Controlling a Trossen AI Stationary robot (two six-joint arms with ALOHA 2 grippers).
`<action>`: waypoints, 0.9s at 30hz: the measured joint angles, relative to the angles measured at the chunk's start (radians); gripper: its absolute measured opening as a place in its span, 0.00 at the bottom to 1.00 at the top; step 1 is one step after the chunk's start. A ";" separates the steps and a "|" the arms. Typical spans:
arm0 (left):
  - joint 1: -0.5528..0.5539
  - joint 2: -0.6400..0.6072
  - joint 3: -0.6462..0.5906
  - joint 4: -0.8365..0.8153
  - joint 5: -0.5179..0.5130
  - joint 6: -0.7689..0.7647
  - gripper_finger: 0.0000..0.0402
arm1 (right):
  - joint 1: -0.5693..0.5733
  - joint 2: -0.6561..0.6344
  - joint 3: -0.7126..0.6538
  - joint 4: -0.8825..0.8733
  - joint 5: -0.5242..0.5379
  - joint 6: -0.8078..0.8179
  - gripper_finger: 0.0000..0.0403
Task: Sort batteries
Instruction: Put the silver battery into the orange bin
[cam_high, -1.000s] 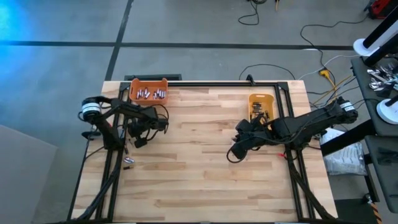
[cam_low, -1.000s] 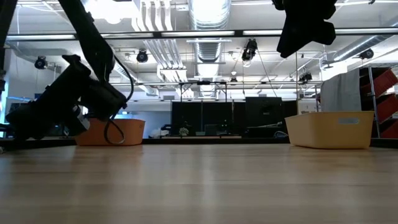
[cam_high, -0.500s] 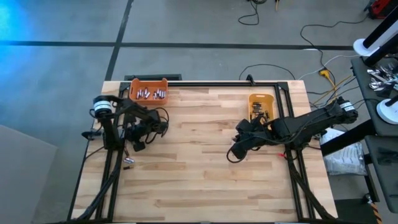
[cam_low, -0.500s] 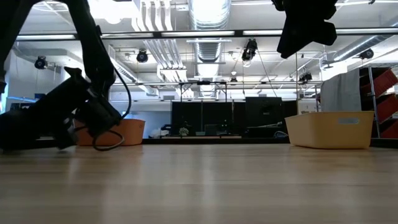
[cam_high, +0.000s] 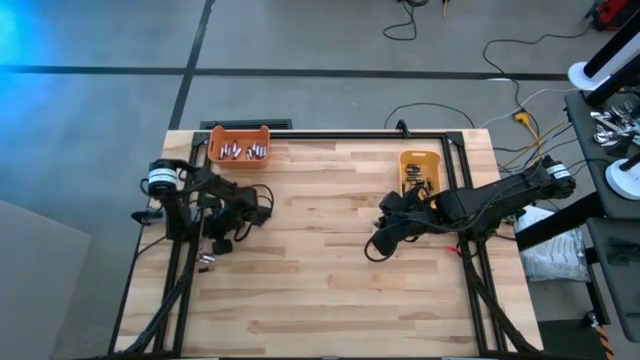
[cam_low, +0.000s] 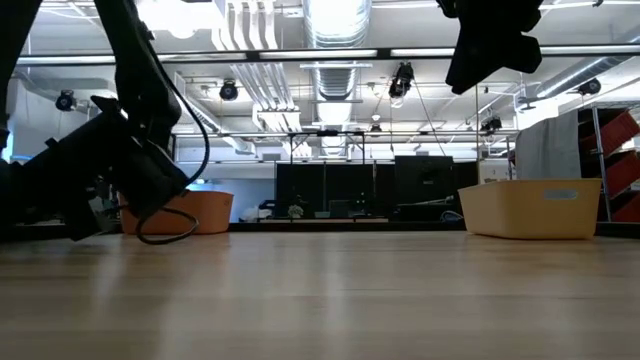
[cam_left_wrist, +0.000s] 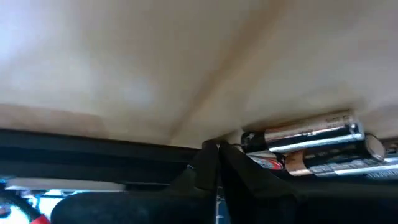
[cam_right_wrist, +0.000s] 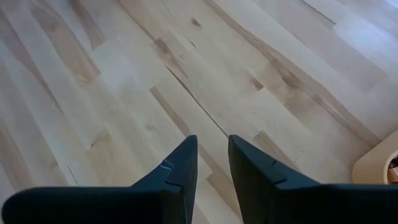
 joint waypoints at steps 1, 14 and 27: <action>-0.018 0.000 0.000 0.001 0.013 0.006 0.00 | 0.000 0.000 0.000 0.000 0.000 0.000 0.19; -0.216 0.000 0.054 0.009 0.104 -0.007 0.00 | 0.000 0.000 0.000 -0.001 0.000 -0.016 0.18; -0.253 0.000 0.183 0.028 0.138 -0.056 0.00 | 0.000 0.000 0.000 -0.001 0.000 -0.037 0.24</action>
